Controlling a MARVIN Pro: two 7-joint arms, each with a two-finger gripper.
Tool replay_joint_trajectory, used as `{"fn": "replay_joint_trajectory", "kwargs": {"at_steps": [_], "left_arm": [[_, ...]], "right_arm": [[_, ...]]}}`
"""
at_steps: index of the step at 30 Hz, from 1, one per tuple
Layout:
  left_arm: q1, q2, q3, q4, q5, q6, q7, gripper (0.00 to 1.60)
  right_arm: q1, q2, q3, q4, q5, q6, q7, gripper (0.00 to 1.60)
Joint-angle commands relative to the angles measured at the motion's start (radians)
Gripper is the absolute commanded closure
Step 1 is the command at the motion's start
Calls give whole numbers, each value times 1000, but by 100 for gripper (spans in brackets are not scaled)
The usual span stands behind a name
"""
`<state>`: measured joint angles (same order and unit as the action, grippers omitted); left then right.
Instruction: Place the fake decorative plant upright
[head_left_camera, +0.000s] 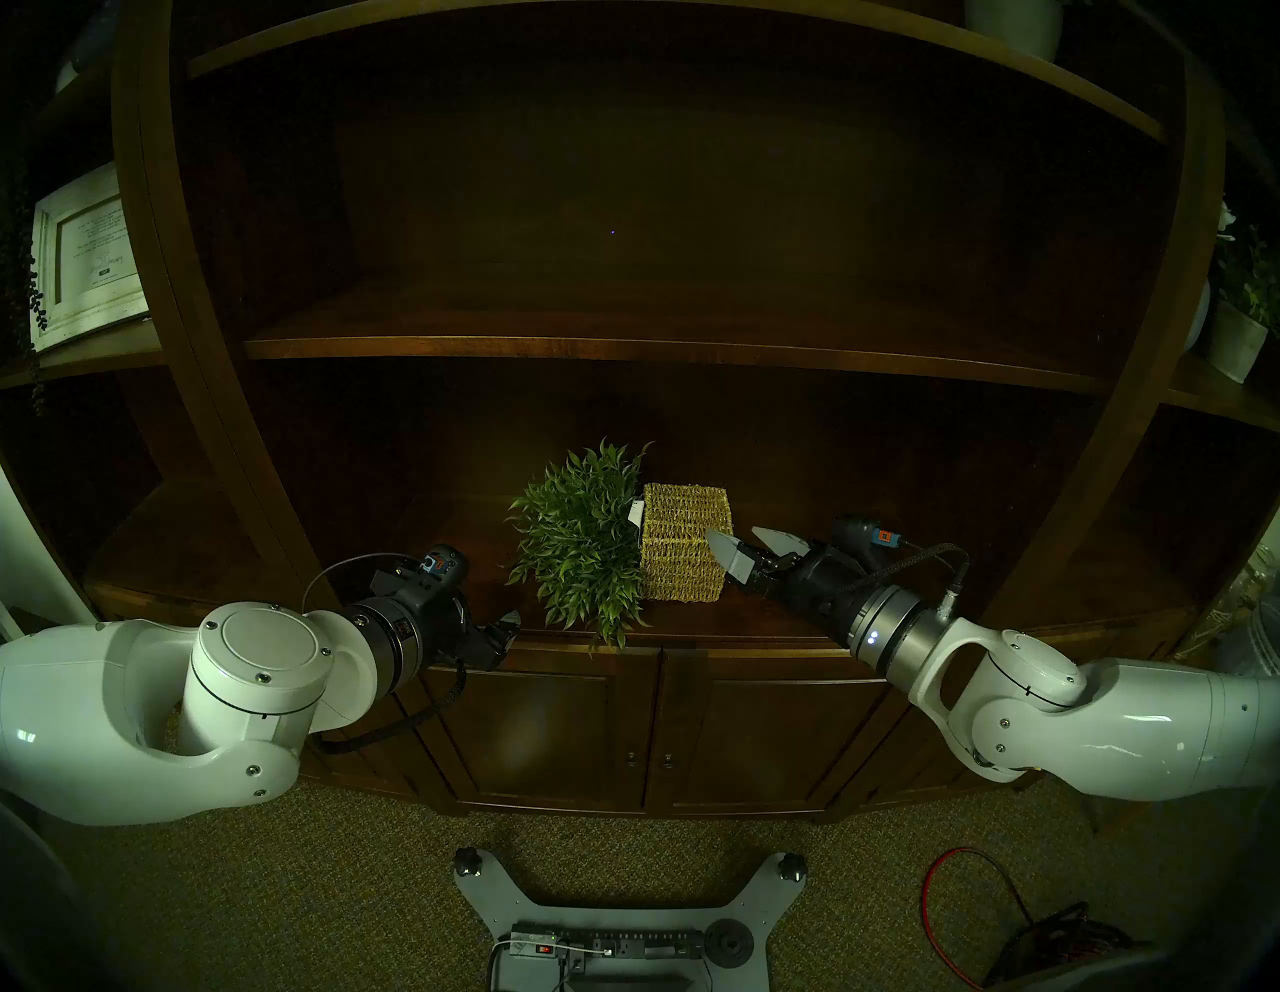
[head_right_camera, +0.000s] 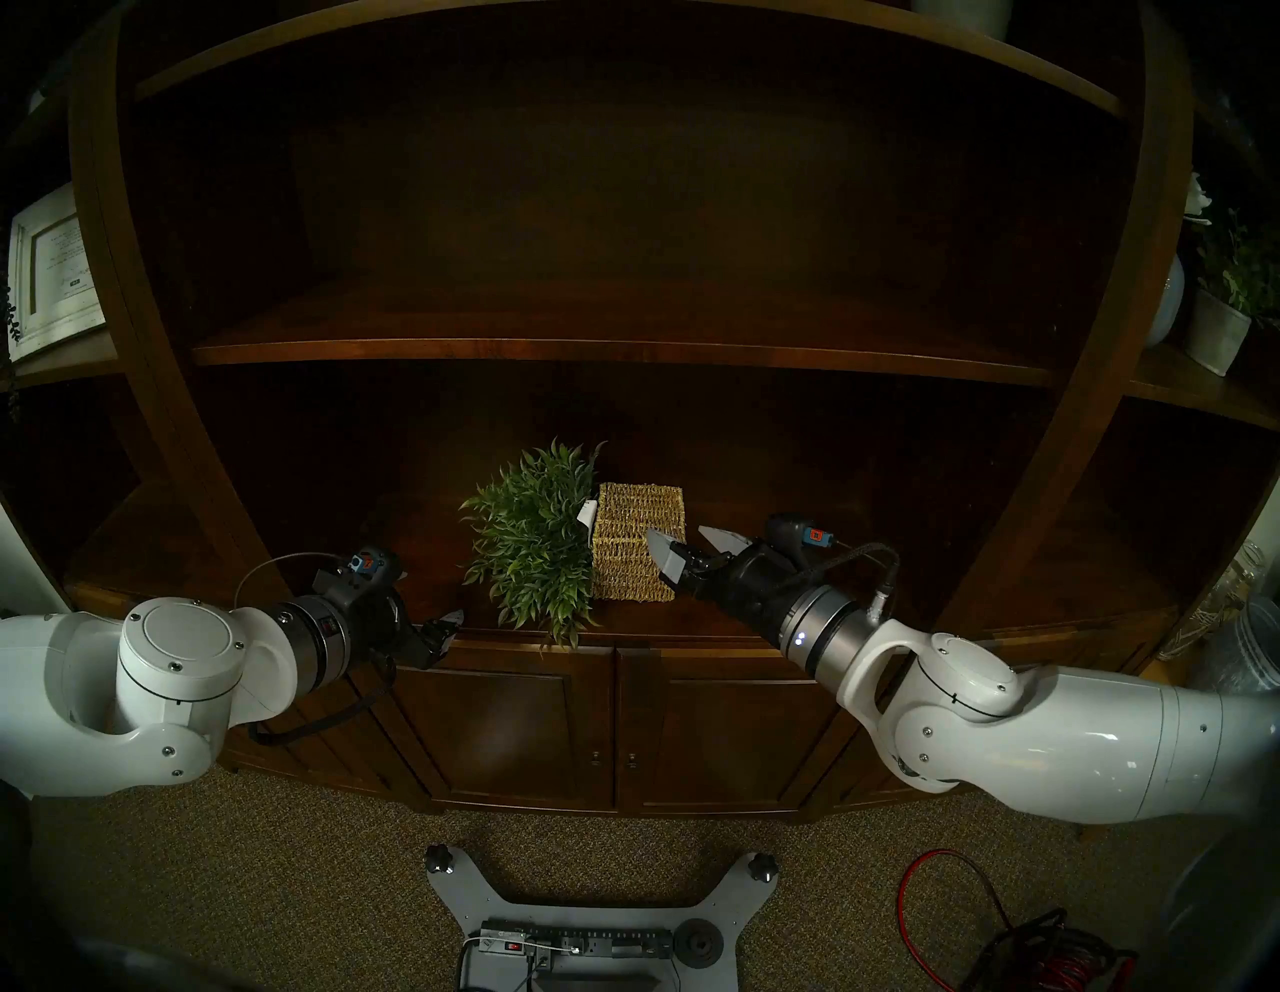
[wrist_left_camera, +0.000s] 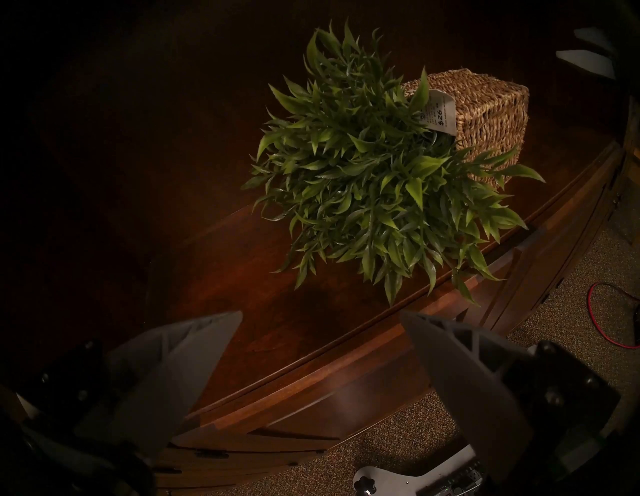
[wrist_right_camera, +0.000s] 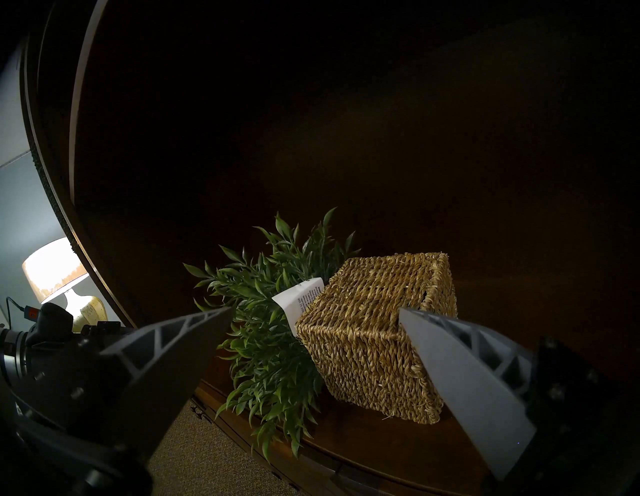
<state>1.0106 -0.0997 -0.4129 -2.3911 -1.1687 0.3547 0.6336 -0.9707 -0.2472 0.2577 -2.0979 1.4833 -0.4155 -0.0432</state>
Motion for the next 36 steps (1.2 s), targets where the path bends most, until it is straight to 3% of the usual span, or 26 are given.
{"fn": "replay_joint_trajectory", "kwargs": {"at_steps": [1,9,16,24,27,36], "left_arm": [[-17,0,-17,-3,1,-2,0,0],[-17,0,-16,-3,2,-3,1,0],[-17,0,-15,-3,2,-3,1,0],[-17,0,-15,-2,3,-4,1,0],[-17,0,-14,-2,3,-4,1,0],[-17,0,-14,-2,3,-4,2,0]], "right_arm": [[19,-1,19,-8,1,-6,1,0],[62,-17,45,-48,-13,45,-83,0],[96,-68,63,-65,-32,109,-167,0],[142,-198,72,-67,-85,223,-317,0],[156,-201,63,-80,-91,253,-341,0],[206,-316,43,-86,-126,384,-487,0]]}}
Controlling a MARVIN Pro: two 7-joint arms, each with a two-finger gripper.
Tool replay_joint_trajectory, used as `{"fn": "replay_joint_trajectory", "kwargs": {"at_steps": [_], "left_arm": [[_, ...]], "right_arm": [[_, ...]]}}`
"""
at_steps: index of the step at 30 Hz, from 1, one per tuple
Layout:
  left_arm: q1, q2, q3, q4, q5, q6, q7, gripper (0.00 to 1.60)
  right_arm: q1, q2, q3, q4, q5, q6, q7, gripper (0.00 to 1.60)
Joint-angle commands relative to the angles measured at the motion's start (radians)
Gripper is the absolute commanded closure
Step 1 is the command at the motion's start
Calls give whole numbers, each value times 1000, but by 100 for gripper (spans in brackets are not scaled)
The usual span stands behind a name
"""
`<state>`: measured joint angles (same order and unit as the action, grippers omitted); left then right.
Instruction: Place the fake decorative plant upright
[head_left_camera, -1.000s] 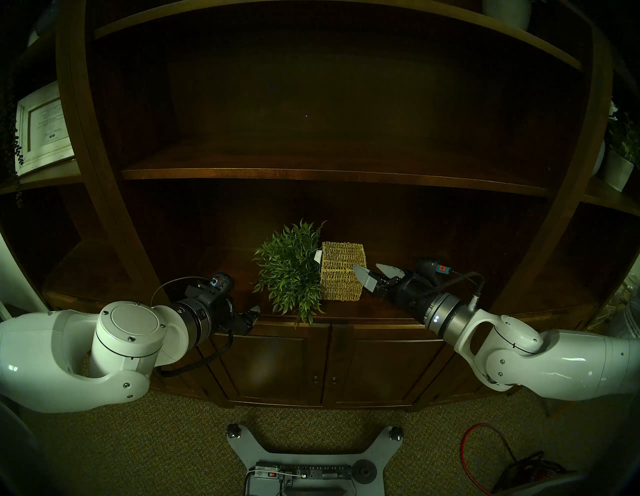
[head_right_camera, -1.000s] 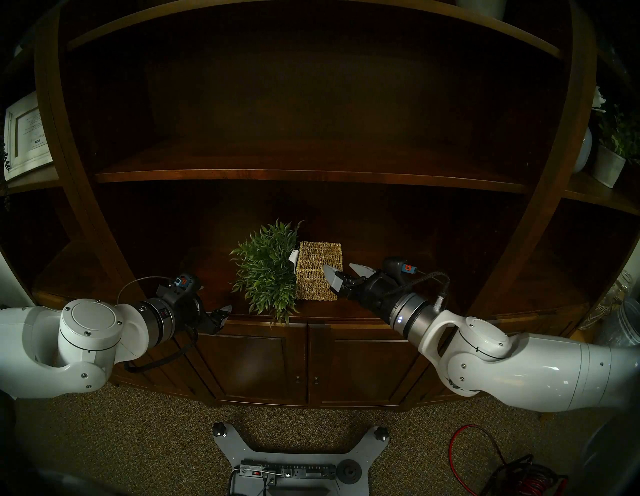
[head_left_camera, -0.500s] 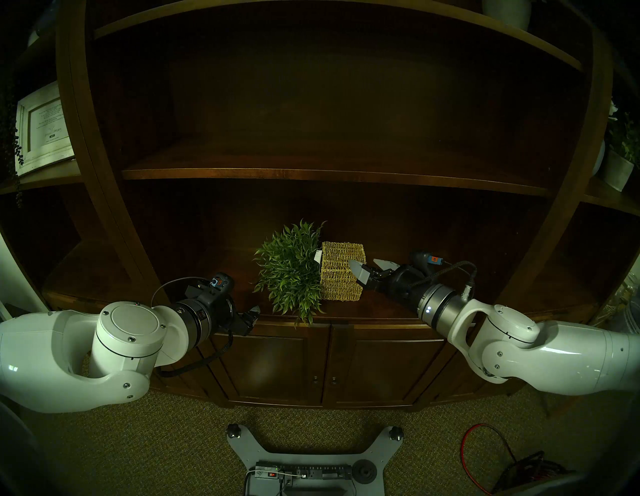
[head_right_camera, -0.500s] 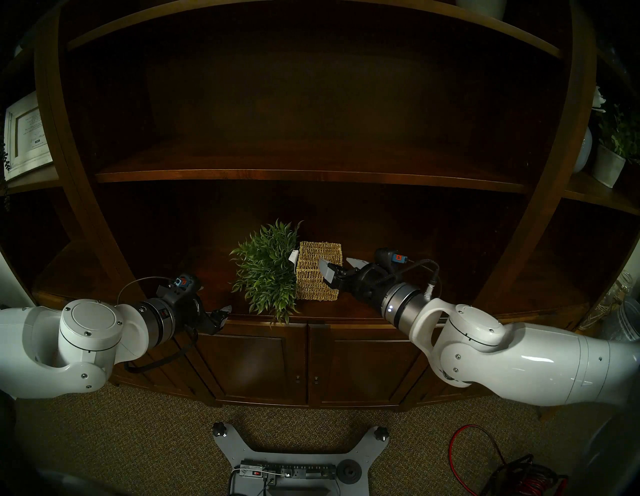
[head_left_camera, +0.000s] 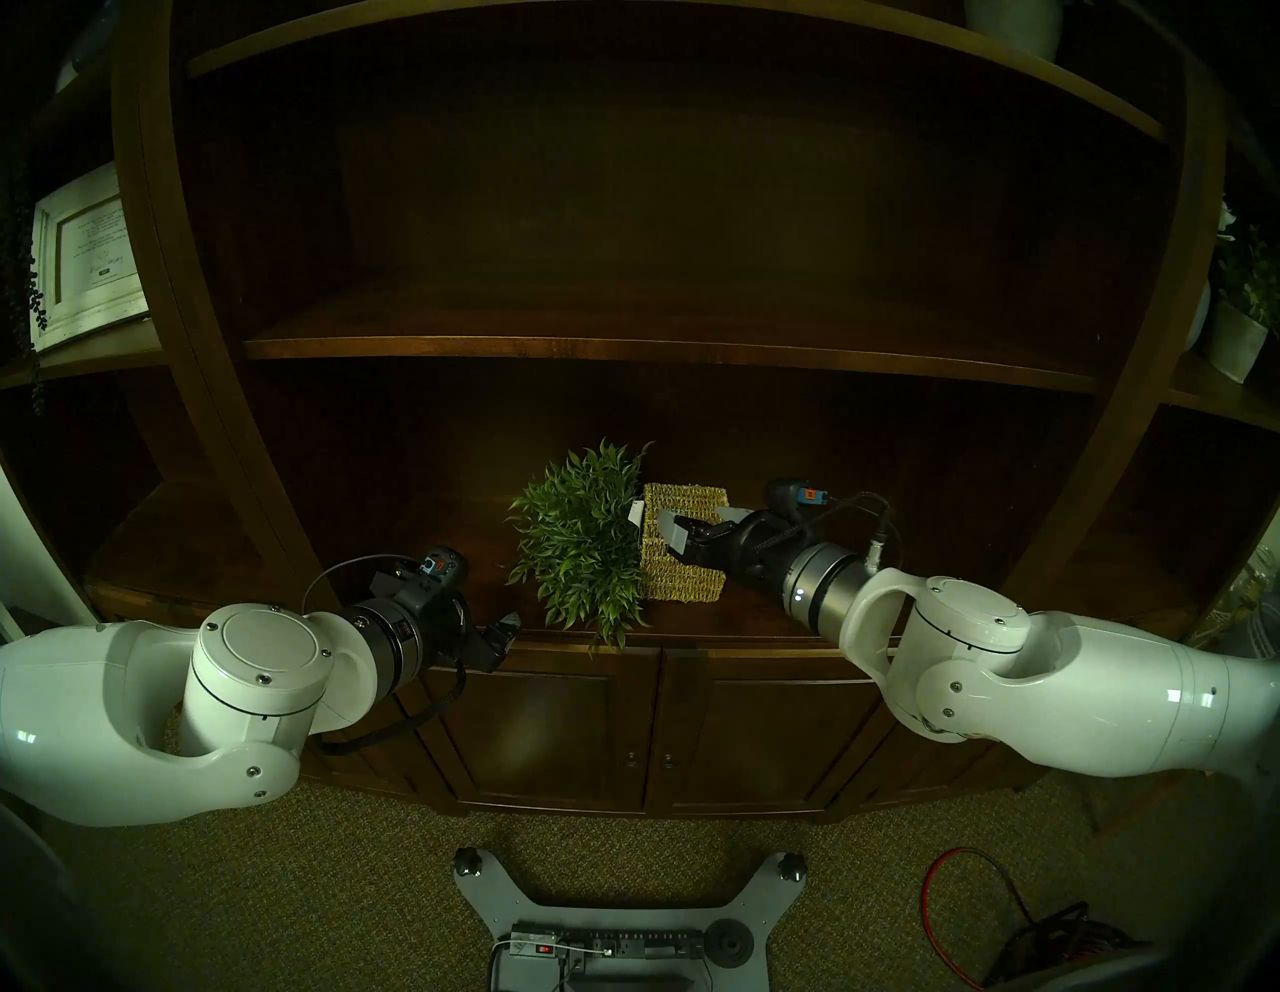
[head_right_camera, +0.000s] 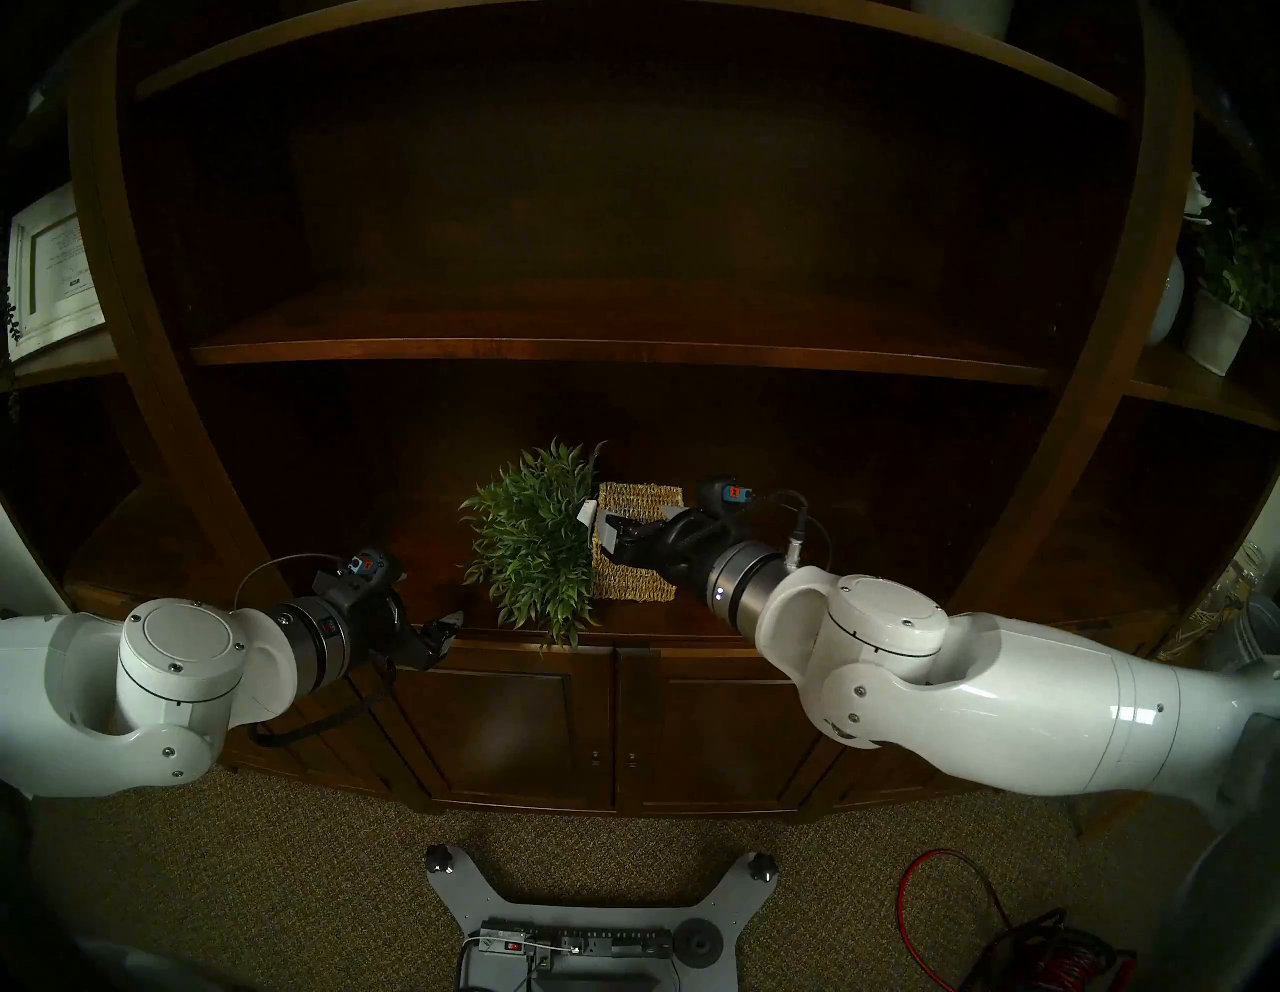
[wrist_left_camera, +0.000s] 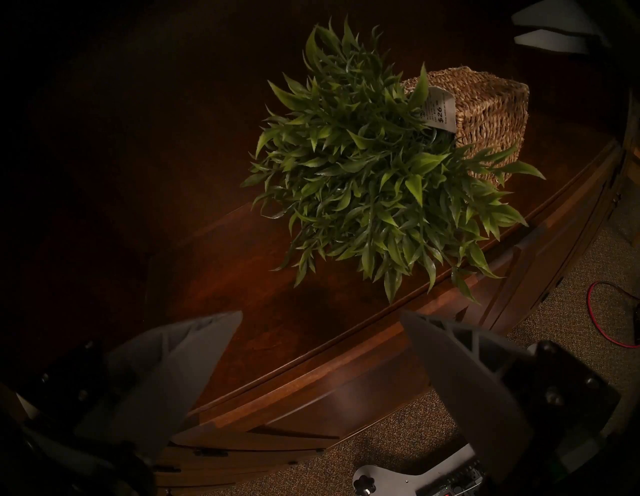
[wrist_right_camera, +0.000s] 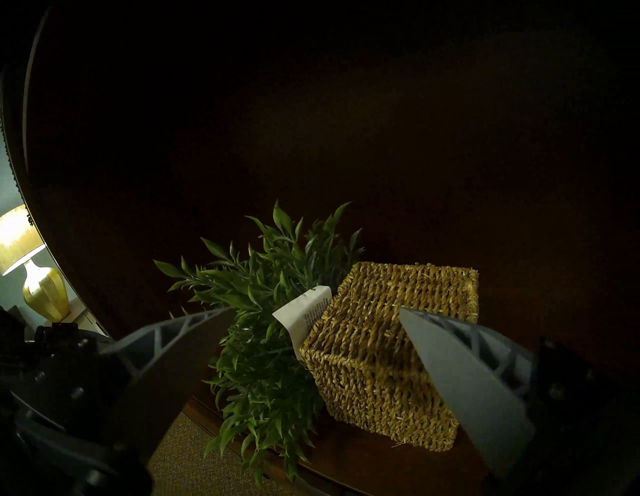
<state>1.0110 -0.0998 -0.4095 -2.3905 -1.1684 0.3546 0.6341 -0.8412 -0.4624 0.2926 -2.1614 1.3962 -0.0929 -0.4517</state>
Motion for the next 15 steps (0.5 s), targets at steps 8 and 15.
{"fn": "replay_joint_trajectory", "kwargs": {"at_steps": [8,15], "left_arm": [[-17,0,-17,-3,3,-4,1,0],[-18,0,-17,-3,3,-4,1,0]], "right_arm": [[114,-195,-16,-25,-93,167,-238,0],[136,-273,-31,-26,-131,255,-368,0]]}}
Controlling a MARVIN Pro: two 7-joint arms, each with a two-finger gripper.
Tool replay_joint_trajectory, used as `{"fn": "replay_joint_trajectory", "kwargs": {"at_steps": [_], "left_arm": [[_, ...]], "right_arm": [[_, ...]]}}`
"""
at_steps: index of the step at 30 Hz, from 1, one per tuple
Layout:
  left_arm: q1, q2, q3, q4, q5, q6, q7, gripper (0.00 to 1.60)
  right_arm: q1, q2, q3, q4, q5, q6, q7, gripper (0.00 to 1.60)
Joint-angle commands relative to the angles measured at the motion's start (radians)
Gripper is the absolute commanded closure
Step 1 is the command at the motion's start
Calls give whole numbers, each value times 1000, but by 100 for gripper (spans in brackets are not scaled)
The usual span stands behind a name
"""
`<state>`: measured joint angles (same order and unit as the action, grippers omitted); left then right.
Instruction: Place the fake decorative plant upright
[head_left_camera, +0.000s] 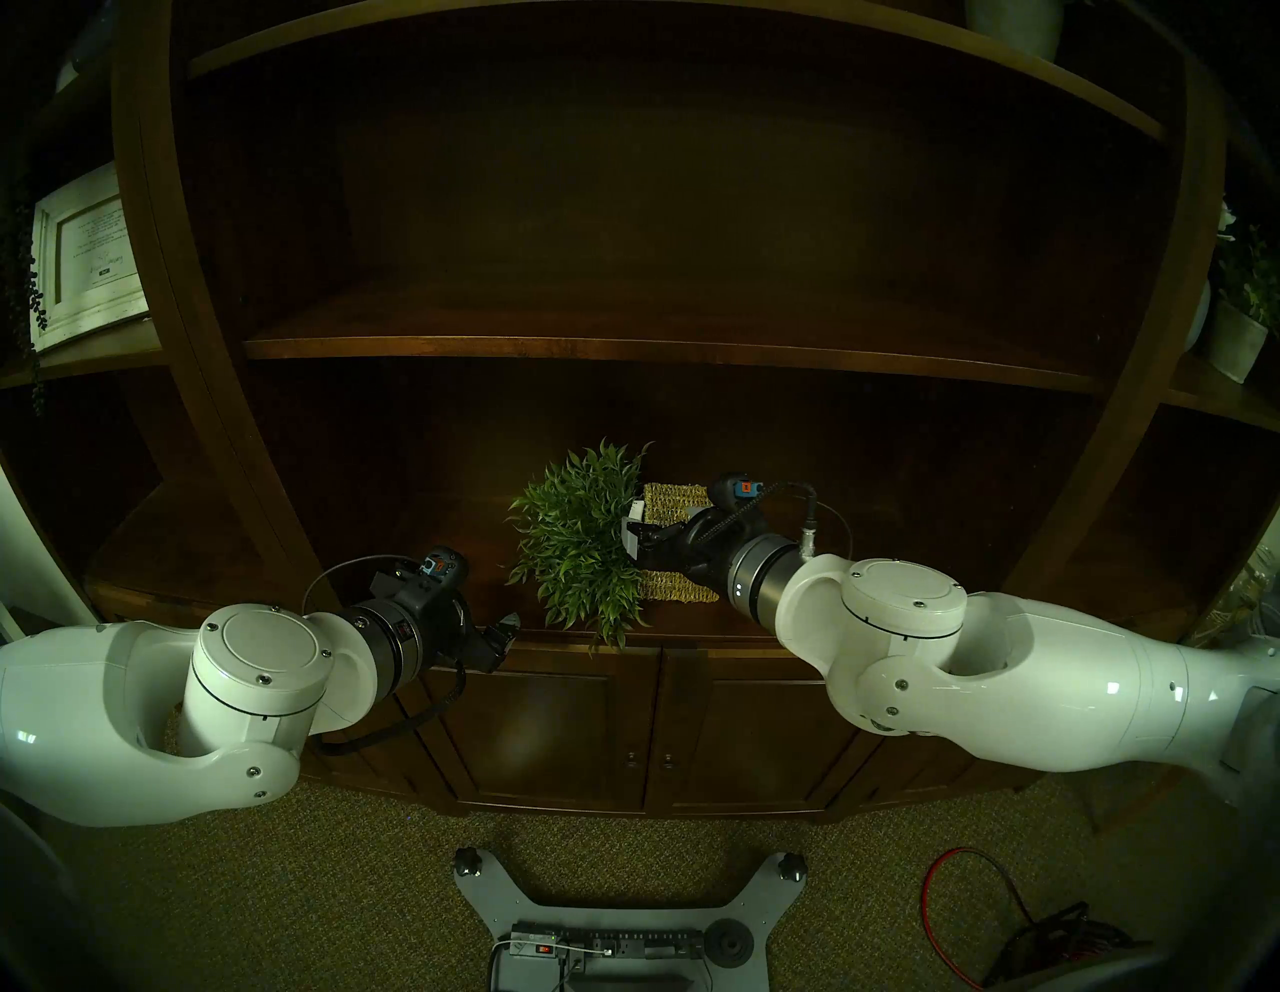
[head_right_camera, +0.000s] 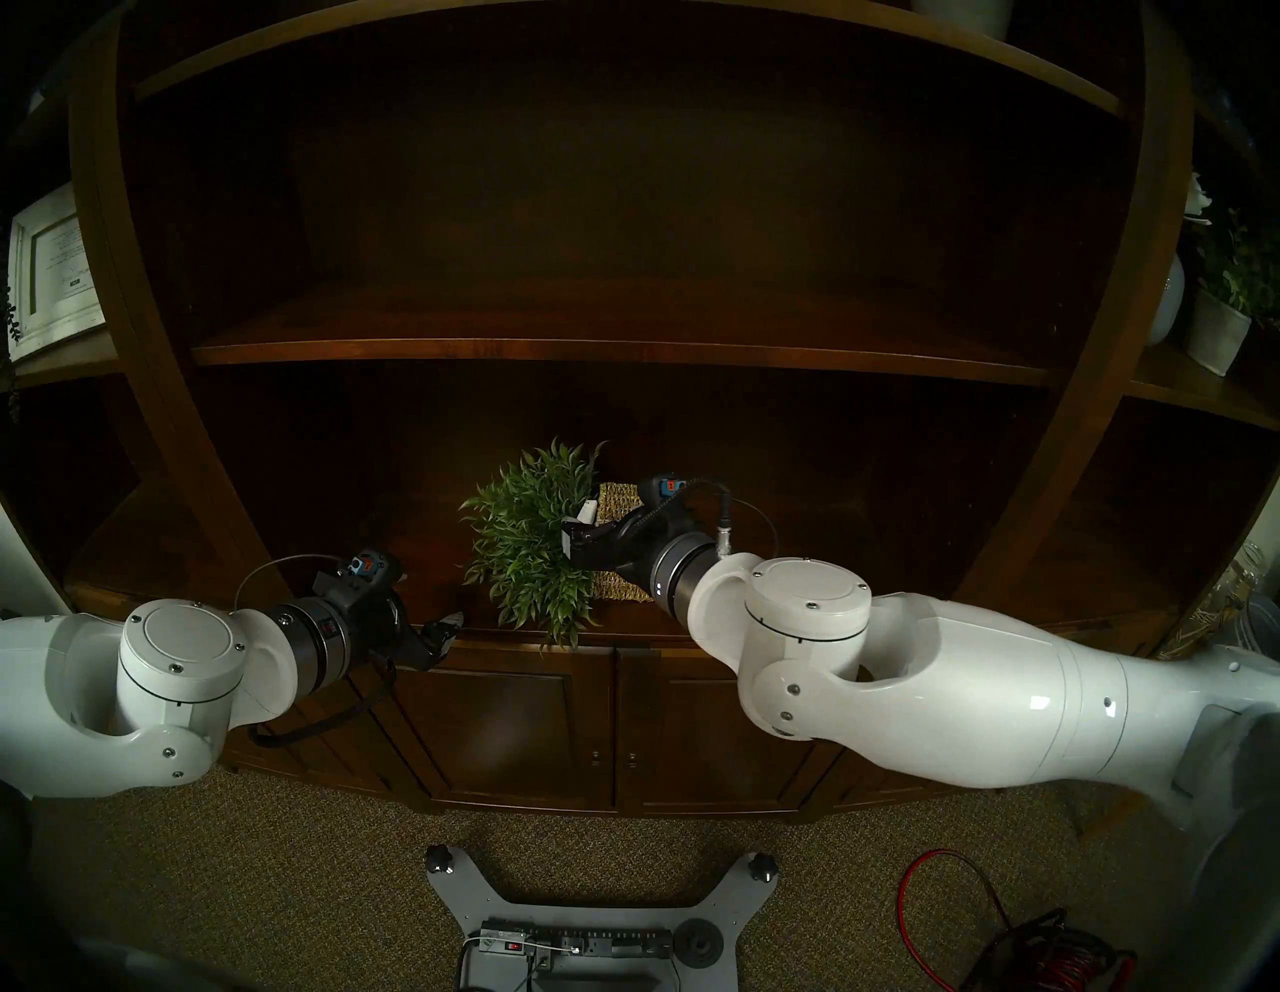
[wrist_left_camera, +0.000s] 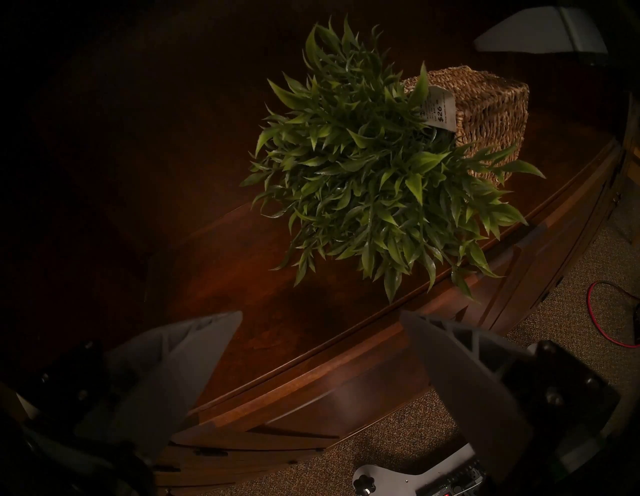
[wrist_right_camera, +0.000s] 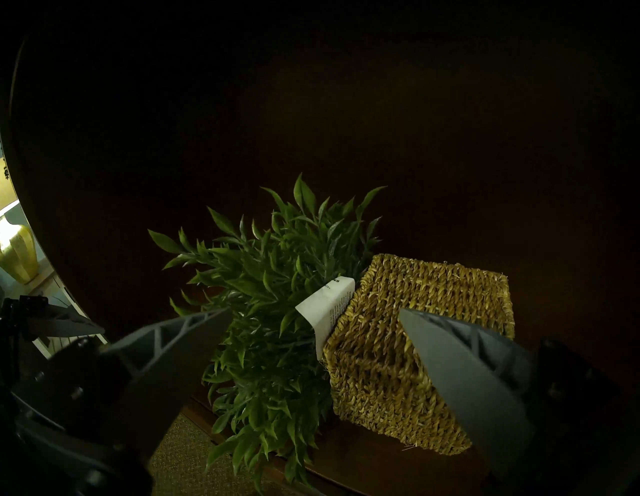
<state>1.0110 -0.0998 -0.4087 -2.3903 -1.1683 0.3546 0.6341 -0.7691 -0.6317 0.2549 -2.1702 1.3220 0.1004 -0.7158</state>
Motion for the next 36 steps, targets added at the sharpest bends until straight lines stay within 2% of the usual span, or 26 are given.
{"fn": "replay_joint_trajectory", "kwargs": {"at_steps": [1,10,17,18,28,36], "left_arm": [[-18,0,-18,-3,2,-4,1,0],[-19,0,-18,-3,2,-3,1,0],[-19,0,-19,-3,1,-3,0,0],[-19,0,-19,-3,1,-3,0,0],[-19,0,-19,-3,1,-3,0,0],[-19,0,-19,-3,1,-3,0,0]], "right_arm": [[64,-125,5,-13,-61,76,-138,0],[68,-205,11,22,-27,191,-305,0],[63,-246,20,38,7,235,-394,0],[64,-263,17,41,24,245,-434,0],[67,-281,18,25,68,258,-480,0],[70,-305,-5,35,66,281,-516,0]]}}
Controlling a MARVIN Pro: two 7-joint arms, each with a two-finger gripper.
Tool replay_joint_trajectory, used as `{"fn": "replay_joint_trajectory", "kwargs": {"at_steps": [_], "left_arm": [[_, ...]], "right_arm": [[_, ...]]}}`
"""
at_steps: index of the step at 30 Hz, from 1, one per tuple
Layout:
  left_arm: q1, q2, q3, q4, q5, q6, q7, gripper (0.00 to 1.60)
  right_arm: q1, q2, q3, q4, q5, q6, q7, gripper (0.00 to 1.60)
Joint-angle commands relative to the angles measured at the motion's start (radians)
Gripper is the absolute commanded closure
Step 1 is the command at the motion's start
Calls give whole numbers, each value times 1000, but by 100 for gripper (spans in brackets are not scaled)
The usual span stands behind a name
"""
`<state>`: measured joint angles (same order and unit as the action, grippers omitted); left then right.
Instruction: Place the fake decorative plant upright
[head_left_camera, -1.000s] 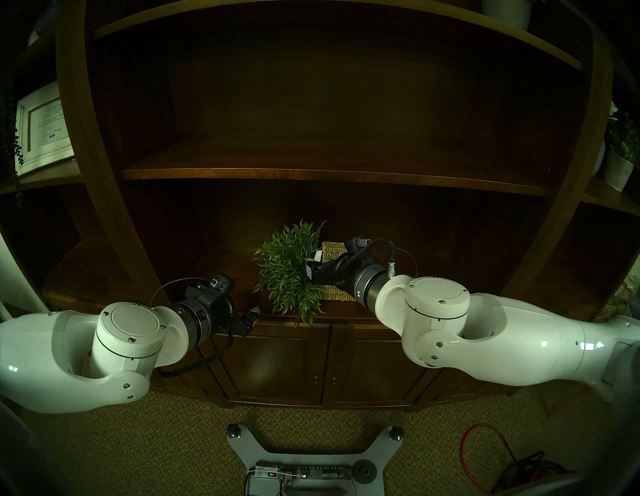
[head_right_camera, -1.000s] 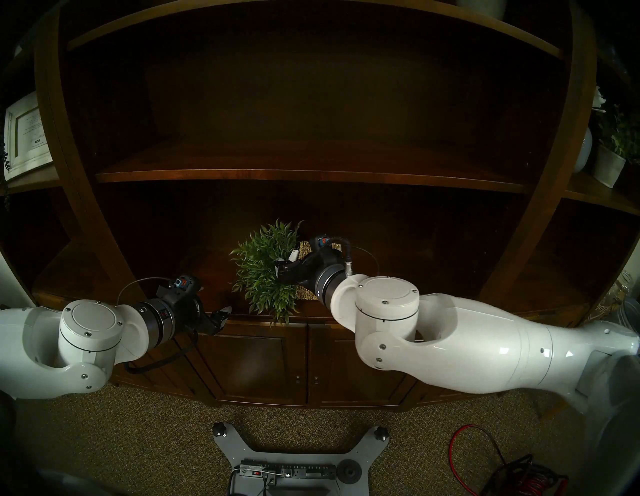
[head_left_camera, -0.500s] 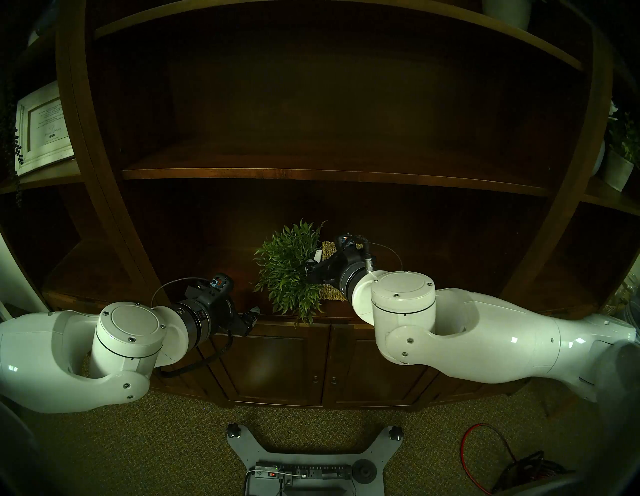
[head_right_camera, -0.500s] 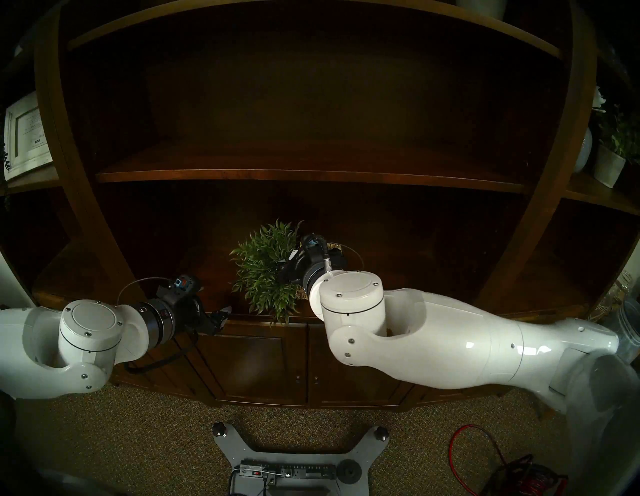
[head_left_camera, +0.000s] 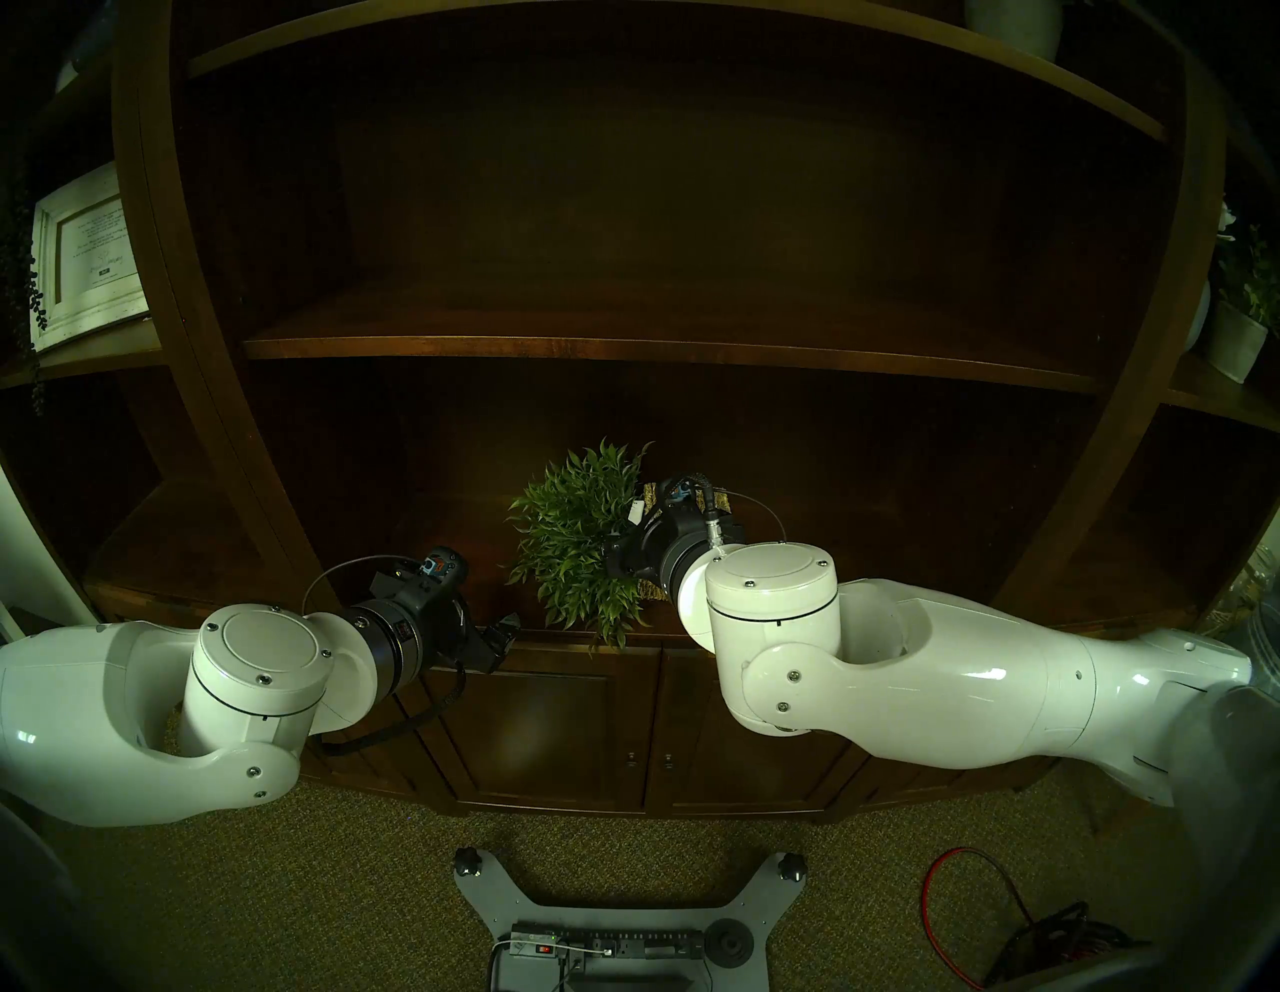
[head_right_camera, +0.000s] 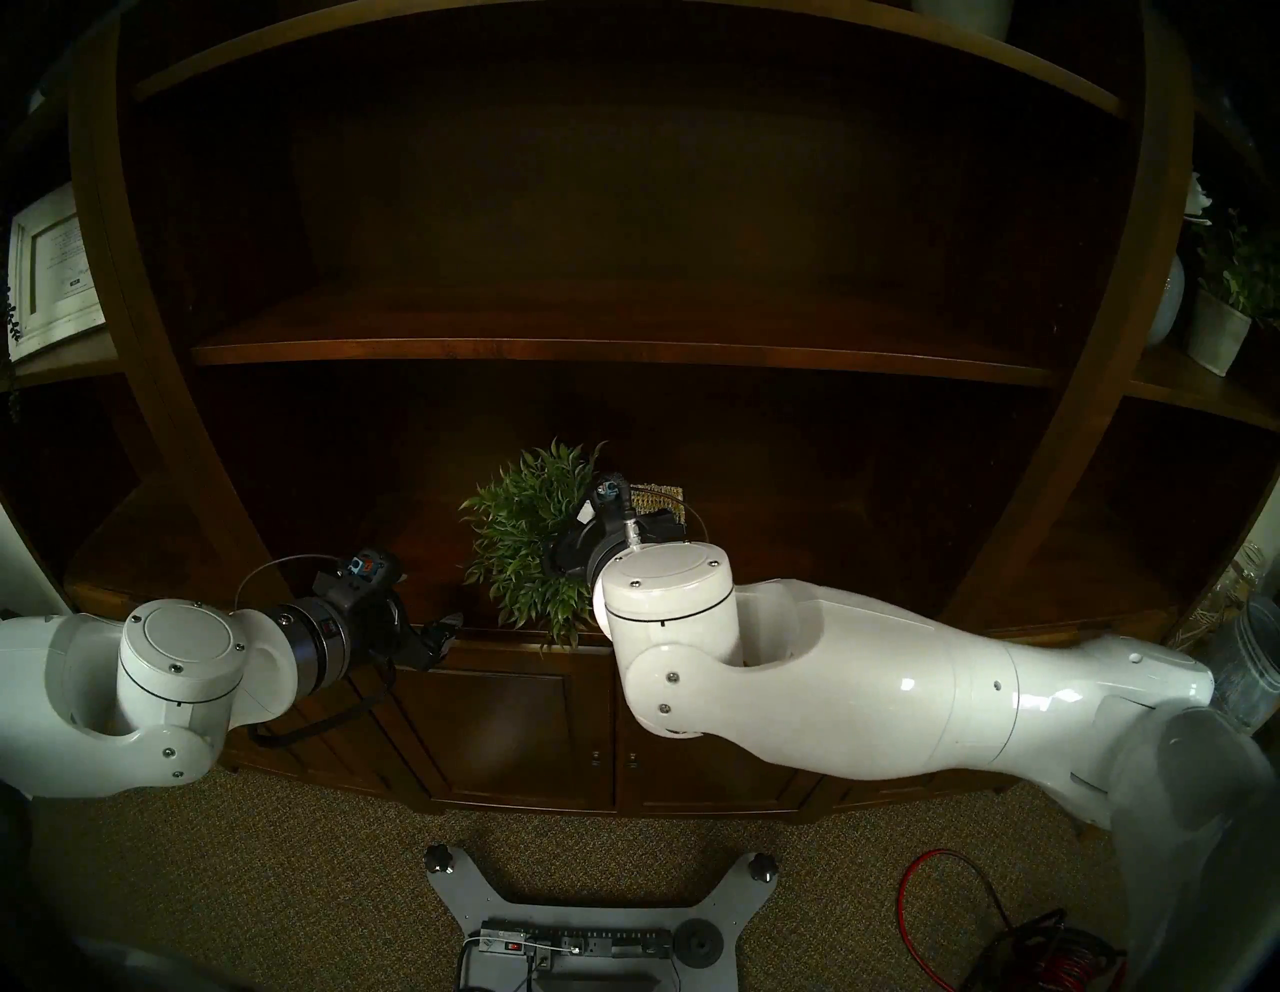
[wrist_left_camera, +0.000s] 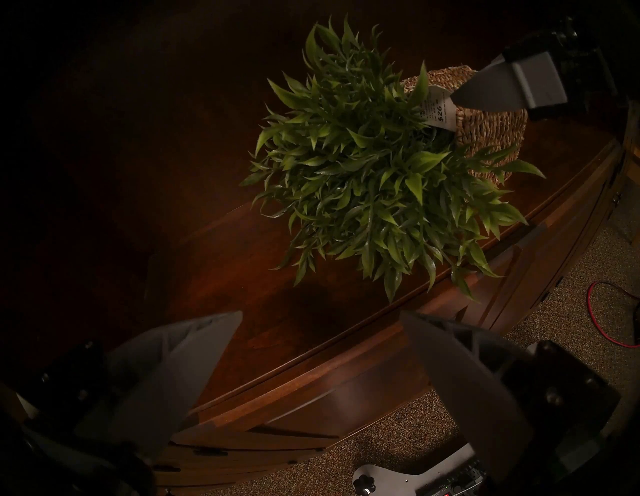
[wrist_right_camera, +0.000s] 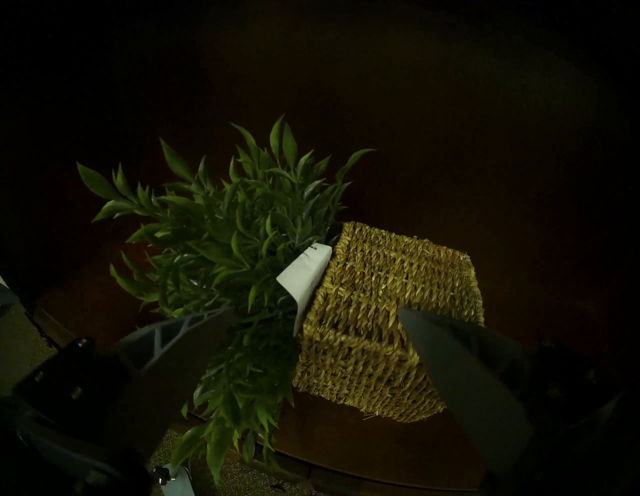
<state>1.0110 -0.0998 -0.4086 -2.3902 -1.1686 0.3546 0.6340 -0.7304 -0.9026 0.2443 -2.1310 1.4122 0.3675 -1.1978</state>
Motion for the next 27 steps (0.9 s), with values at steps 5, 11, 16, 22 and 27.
{"fn": "replay_joint_trajectory", "kwargs": {"at_steps": [5,11,16,22,27], "left_arm": [[-19,0,-19,-4,1,-3,0,0],[-19,0,-19,-4,1,-3,0,0],[-19,0,-19,-4,1,-3,0,0],[-19,0,-19,-4,1,-3,0,0],[-19,0,-19,-4,1,-3,0,0]], "right_arm": [[34,-65,-17,33,-54,22,-60,0],[44,-83,-21,58,-68,27,-81,0],[50,-98,-23,75,-73,29,-86,0],[55,-124,-30,107,-82,32,-87,0],[62,-153,-38,143,-90,39,-89,0]]}}
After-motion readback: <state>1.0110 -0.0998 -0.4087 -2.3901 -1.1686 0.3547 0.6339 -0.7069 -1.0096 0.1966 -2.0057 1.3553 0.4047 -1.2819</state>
